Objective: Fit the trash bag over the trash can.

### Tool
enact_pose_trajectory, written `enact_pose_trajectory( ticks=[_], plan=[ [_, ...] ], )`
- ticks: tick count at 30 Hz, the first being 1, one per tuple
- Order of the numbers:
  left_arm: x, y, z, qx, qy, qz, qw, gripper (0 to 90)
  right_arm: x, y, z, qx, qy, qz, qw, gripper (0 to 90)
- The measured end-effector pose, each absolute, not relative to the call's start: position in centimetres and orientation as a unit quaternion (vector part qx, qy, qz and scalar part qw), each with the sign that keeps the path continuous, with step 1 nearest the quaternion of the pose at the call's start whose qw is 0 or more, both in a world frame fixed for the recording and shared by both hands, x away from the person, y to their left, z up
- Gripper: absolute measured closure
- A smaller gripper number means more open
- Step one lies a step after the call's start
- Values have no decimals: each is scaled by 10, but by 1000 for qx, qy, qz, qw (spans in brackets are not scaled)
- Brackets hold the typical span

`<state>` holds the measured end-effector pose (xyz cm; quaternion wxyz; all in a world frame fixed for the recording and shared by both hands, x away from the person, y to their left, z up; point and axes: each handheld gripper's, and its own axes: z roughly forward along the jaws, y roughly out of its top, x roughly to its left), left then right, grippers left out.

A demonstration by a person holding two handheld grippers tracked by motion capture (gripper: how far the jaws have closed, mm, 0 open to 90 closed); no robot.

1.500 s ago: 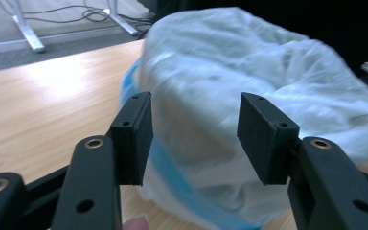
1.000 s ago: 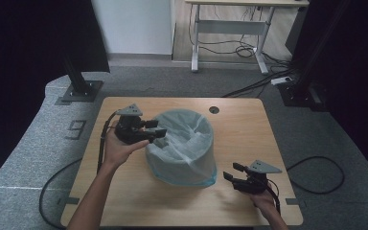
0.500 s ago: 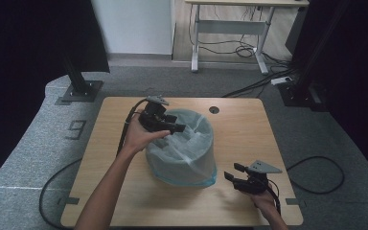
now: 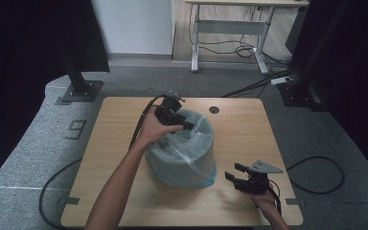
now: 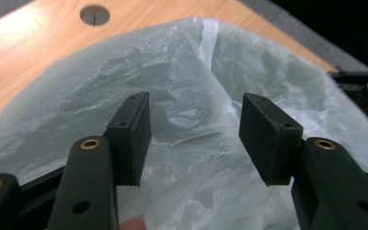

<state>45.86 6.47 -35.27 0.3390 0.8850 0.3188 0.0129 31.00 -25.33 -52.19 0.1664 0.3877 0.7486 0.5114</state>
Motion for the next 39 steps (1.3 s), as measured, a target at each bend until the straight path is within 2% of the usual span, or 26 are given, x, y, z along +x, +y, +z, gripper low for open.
enact_pose_trajectory(
  ticks=[10, 15, 21, 29, 39],
  plan=[
    [463, 44, -369, 904, 315, 23, 288, 446, 309, -254, -522, 386, 751, 509, 168, 374],
    [463, 33, -374, 911, 314, 33, 263, 443, 307, -253, -520, 381, 750, 509, 183, 381],
    [457, 42, -360, 902, 311, 41, 298, 442, 306, -255, -520, 382, 748, 509, 187, 381],
    [429, 64, -333, 884, 292, 41, 362, 441, 305, -254, -519, 381, 749, 508, 189, 382],
    [400, 63, -331, 898, 260, 43, 352, 443, 305, -250, -520, 379, 755, 502, 186, 382]
  ],
)
